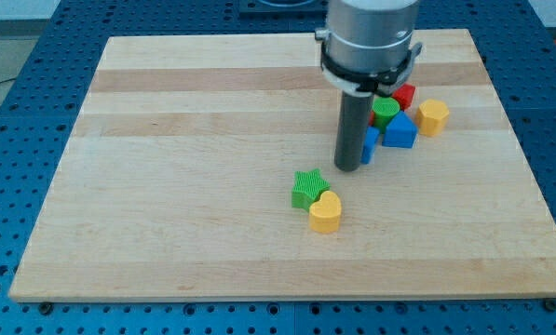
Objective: Slide the green star into the bottom left side of the blue cube
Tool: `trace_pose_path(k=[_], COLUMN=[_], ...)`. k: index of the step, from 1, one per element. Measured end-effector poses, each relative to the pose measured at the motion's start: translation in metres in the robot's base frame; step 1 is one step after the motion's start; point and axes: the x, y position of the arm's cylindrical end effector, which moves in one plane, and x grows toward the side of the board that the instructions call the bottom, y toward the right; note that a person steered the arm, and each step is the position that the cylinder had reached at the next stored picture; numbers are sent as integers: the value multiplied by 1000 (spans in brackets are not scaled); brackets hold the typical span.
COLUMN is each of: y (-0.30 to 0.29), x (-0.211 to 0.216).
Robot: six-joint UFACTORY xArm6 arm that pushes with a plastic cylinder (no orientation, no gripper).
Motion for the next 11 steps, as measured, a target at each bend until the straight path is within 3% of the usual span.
trace_pose_path(k=[1, 2, 3, 4, 5, 7, 8, 10, 11], y=[9, 53, -12, -78, -79, -29, -37, -108, -85], x=[-9, 71, 150, 138, 91, 71, 33, 41, 19])
